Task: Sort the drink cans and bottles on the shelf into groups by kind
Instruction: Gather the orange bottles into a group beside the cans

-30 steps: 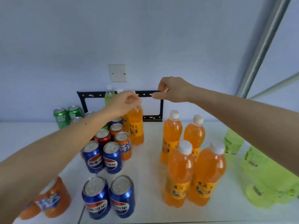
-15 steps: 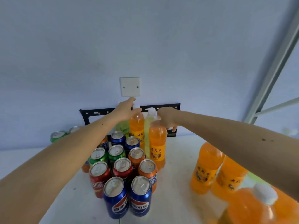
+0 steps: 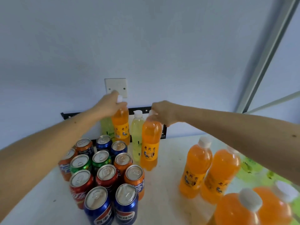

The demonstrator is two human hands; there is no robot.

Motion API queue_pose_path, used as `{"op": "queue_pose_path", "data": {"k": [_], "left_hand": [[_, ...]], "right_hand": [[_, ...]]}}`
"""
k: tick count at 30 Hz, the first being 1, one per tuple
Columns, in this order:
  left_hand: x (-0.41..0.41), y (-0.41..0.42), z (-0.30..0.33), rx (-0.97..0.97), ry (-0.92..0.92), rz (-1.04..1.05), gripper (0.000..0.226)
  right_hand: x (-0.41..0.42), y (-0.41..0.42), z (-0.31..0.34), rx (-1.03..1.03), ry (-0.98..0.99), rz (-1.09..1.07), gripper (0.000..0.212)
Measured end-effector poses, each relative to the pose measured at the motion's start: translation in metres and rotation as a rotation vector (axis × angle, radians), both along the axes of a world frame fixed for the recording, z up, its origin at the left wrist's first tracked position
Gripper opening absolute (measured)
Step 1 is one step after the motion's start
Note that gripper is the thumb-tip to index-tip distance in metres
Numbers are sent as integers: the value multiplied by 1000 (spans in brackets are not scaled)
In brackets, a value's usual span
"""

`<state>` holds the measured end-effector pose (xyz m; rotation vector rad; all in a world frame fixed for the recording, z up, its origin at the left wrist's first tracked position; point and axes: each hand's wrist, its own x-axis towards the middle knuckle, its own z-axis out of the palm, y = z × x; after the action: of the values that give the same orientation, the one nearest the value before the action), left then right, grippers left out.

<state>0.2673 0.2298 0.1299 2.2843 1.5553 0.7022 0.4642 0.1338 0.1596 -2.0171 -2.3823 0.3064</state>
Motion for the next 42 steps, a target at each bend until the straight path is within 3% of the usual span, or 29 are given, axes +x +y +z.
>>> {"op": "queue_pose_path", "data": {"k": [8,15,21,30,42], "left_hand": [[14,-42,115,288,50,76,46],[74,-77,156,333,-10,-78,35],[138,-74,115,147,-87,-178,32],[197,-68,-6,-38,61,-266,38],[210,-73,-43,-45,223,-337,43]], "right_hand": [[62,-24,73,142,205,-74,36],[129,-35,65,181,97,-195,33],[168,-42,28,95,16,-255,42],[189,-49,-8,-20,43,-277,42],[192,-51,-26,-19,-16,-245,39]]}}
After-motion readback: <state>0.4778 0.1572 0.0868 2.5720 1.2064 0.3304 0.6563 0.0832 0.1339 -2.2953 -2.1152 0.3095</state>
